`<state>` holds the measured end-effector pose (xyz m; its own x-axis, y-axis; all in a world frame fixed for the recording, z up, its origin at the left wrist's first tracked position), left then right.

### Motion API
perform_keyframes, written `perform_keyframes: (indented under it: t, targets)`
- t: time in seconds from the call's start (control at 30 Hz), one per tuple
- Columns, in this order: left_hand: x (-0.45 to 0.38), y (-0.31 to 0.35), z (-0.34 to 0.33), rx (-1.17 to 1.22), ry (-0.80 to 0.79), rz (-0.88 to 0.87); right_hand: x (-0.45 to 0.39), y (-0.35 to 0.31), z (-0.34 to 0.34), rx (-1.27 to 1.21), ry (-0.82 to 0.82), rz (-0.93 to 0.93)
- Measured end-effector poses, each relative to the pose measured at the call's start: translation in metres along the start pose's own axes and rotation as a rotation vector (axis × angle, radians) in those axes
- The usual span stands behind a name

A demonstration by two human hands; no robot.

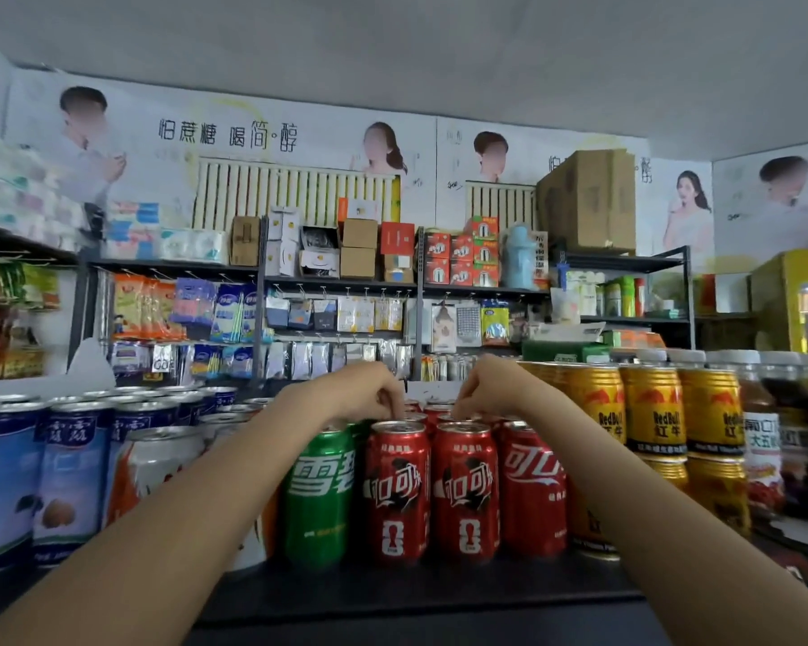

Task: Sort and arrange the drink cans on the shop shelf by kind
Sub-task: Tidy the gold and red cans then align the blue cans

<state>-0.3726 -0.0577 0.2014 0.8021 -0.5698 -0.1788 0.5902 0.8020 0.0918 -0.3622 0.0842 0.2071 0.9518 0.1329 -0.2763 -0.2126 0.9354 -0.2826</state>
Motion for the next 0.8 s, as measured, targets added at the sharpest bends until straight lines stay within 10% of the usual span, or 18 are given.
perform_keyframes:
  t: [0.8]
  targets:
    - [-0.005, -0.007, 0.010, -0.014, 0.030, 0.012, -0.007, 0.001, -0.003, -0.055, 0.014, 0.085]
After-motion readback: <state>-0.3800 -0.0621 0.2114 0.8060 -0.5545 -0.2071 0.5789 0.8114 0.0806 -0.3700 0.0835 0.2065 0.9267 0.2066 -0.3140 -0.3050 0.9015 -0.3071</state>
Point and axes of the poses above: each hand's wrist, its own x-axis away from the middle knuckle, its own z-axis out of the back of the hand, y = z × x, the point moved 6 cm from there along -x, towards the middle knuckle, and after that the axes turned 8 degrees about -y, right-handed, at the moved point
